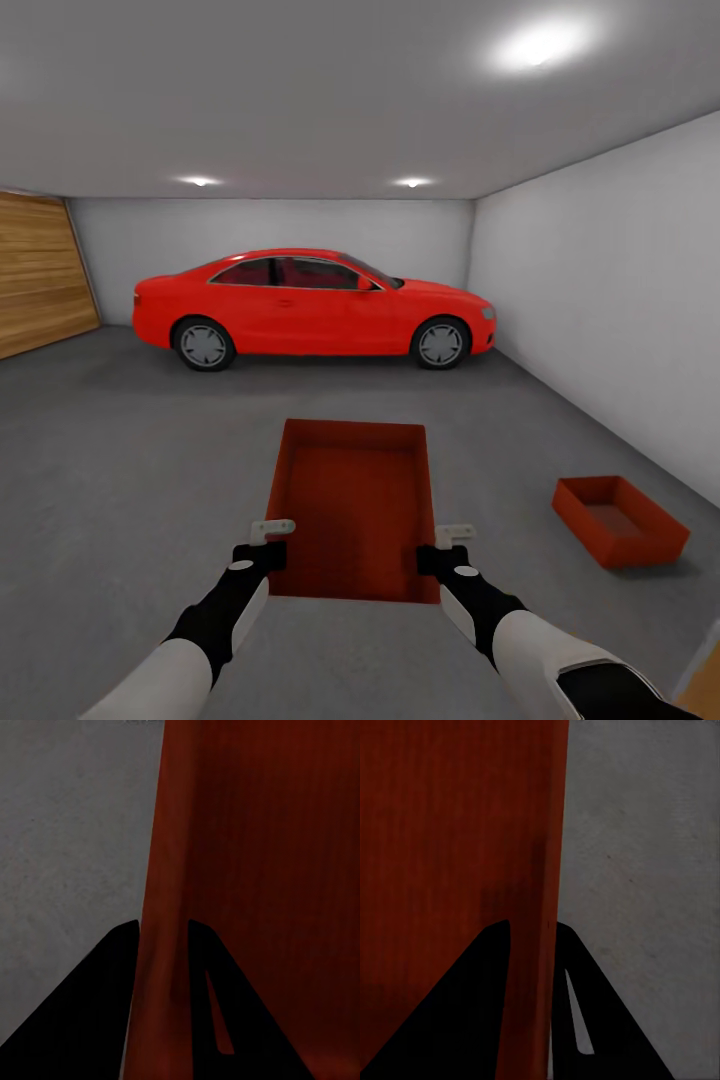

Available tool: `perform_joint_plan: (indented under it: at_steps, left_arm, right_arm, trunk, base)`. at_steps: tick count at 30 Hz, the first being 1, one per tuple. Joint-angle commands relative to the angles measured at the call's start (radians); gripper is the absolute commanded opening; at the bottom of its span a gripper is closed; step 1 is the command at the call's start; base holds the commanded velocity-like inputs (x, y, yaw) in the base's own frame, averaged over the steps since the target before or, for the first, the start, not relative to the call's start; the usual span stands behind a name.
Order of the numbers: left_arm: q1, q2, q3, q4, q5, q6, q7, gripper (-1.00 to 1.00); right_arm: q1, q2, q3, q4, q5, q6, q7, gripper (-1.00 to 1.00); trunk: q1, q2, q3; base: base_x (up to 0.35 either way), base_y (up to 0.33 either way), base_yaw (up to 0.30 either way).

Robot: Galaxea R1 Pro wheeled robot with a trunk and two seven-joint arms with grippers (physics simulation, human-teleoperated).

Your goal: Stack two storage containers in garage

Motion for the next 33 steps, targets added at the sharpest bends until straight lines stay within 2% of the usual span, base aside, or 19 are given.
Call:
perform_joint_plan:
  at_steps: [1, 33]
  left_arm:
    - [0.000, -0.001, 0.013, -0.001, 0.066, 0.008, 0.052, -1.00]
    - [0.000, -0.001, 0.013, 0.004, 0.066, 0.009, 0.052, -1.00]
  right_arm:
    - [-0.001, 0.000, -0.037, -0.002, 0.001, -0.052, -0.076, -1.00]
    - [-0.001, 0.000, -0.037, -0.002, 0.001, -0.052, -0.076, -1.00]
  trunk:
    - [0.001, -0.001, -0.002]
    - [0.001, -0.001, -0.002]
  base:
    - [0.322, 0.000, 0.000]
    - [0.322, 0.041, 0.000]
